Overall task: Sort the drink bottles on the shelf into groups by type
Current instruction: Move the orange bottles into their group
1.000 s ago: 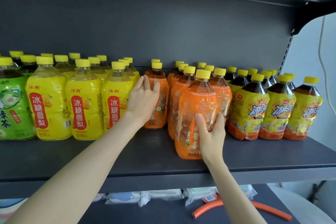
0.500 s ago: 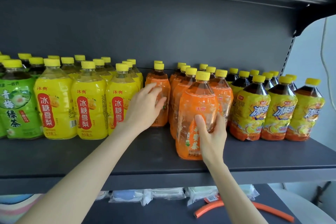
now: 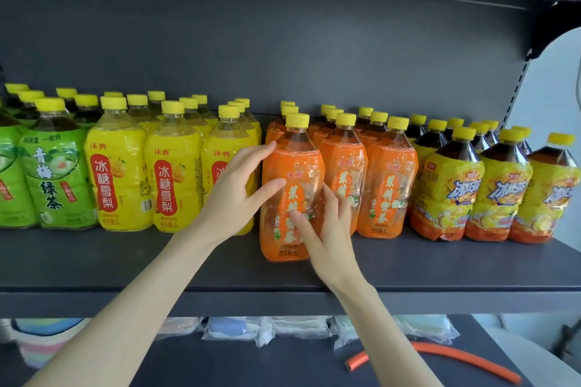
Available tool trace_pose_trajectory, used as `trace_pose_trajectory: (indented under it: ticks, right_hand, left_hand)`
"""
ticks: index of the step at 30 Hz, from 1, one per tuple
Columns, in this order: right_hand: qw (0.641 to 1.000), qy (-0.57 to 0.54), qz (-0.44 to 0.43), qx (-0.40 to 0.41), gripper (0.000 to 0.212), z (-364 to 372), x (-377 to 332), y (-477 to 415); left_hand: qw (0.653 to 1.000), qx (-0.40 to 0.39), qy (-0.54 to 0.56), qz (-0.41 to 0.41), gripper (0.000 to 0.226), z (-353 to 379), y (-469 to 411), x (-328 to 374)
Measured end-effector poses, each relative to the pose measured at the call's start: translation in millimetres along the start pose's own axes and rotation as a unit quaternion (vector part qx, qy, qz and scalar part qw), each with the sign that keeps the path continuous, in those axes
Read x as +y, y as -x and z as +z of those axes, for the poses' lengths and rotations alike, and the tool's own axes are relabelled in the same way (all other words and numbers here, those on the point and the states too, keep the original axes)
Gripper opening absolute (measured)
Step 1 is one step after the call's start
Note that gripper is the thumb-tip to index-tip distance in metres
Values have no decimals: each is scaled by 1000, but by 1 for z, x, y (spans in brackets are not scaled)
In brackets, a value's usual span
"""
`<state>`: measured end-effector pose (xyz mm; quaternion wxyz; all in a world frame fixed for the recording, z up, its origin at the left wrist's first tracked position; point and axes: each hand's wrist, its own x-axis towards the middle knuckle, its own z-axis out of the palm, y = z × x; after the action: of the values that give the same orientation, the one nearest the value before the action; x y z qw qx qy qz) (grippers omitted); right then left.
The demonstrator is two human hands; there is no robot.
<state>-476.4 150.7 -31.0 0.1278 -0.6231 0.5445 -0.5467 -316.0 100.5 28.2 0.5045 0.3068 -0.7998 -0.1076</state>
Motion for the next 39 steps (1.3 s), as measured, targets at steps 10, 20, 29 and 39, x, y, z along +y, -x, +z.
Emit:
trace_pose_trajectory:
  ticks: [10, 20, 29, 39]
  right_hand:
    - [986, 158, -50, -6, 77, -7, 3, -16]
    - [922, 354, -118, 104, 104, -23, 23, -39]
    - [916, 357, -133, 126, 116, -9, 35, -44]
    - [928, 321, -147, 117, 107, -18, 40, -44]
  left_hand:
    - [984, 17, -176, 36, 65, 12, 0, -17]
    - [937, -11, -327, 122, 100, 17, -8, -22]
    - [891, -10, -431, 138, 105, 21, -17, -29]
    - [897, 7, -425, 122, 109, 30, -16, -20]
